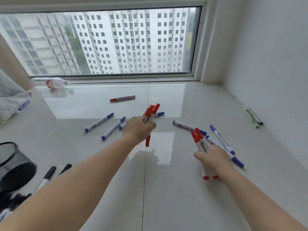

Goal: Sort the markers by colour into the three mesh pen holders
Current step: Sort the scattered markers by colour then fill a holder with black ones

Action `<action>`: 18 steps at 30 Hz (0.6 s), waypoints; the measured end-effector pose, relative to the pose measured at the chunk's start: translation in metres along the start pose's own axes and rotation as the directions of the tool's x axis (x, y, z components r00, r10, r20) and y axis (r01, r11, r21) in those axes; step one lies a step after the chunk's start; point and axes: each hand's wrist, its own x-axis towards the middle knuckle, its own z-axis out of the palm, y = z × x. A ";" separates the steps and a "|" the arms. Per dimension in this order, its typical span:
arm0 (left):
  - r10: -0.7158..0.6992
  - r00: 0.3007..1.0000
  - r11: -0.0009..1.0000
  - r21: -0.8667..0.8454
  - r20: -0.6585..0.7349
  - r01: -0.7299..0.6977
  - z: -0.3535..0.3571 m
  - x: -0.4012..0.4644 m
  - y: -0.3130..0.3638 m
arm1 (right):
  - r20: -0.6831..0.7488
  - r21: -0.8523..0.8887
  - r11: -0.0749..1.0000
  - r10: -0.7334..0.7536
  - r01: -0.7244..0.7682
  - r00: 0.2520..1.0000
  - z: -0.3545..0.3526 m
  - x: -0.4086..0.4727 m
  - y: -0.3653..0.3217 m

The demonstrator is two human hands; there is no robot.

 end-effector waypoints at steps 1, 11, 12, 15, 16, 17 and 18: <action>-0.003 1.000 1.000 0.011 -0.029 0.004 -0.016 0.010 -0.009 | 0.000 0.080 0.996 -0.030 0.030 1.000 0.007 0.006 -0.015; 0.016 0.978 0.892 0.444 -0.210 0.081 -0.103 0.154 -0.090 | -0.127 -0.163 0.958 -0.258 0.236 0.958 0.083 0.133 -0.144; 0.041 0.980 0.876 0.479 -0.196 0.059 -0.102 0.169 -0.091 | -0.185 -0.220 0.943 -0.291 0.250 0.938 0.088 0.143 -0.149; 0.107 0.990 0.817 0.575 -0.091 -0.036 -0.093 0.207 -0.089 | -0.306 -0.286 0.918 -0.360 0.275 0.881 0.096 0.167 -0.155; 0.123 0.991 0.790 0.608 -0.042 -0.072 -0.089 0.220 -0.088 | -0.330 -0.300 0.912 -0.376 0.281 0.866 0.098 0.173 -0.155; 0.136 0.991 0.763 0.638 0.005 -0.108 -0.086 0.232 -0.087 | -0.350 -0.317 0.905 -0.390 0.284 0.852 0.100 0.178 -0.154; 0.146 0.988 0.736 0.662 0.047 -0.141 -0.082 0.244 -0.087 | -0.367 -0.334 0.899 -0.400 0.282 0.840 0.102 0.182 -0.153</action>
